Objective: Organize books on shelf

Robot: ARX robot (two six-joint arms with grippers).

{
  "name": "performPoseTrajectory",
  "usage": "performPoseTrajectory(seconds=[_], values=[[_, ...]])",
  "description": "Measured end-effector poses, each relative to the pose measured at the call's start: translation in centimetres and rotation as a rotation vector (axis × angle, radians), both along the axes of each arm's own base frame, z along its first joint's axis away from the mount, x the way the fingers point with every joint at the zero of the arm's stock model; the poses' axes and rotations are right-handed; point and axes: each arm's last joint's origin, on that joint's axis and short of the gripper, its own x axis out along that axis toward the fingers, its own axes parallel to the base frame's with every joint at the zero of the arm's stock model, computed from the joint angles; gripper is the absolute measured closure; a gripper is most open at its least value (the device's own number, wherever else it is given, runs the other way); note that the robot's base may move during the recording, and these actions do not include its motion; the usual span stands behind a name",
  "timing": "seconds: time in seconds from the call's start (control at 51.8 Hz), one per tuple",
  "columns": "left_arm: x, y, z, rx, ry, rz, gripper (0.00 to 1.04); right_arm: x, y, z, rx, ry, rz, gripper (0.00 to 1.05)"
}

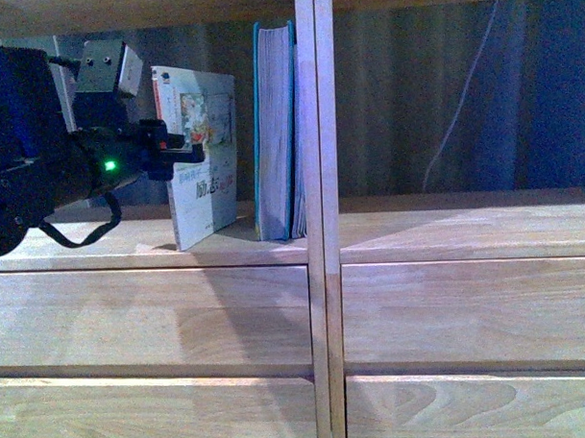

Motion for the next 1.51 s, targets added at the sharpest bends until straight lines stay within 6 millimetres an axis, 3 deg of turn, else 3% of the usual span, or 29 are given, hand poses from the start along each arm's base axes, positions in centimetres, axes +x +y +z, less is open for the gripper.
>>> performPoseTrajectory(seconds=[0.463,0.888,1.023,1.505], values=[[0.9,-2.5,-0.3,0.029,-0.001,0.052,0.97,-0.3,0.0,0.2,0.0,-0.023,0.0,1.02],[1.1,-4.2,-2.5,0.054,0.048,0.025,0.35,-0.3,0.0,0.2,0.0,-0.023,0.0,1.02],[1.1,-4.2,-2.8,0.056,0.054,0.035,0.06,-0.3,0.0,0.2,0.0,-0.023,0.0,1.02],[-1.0,-4.1,-5.2,0.02,0.177,-0.004,0.07,-0.3,0.0,0.2,0.0,-0.024,0.0,1.02]])
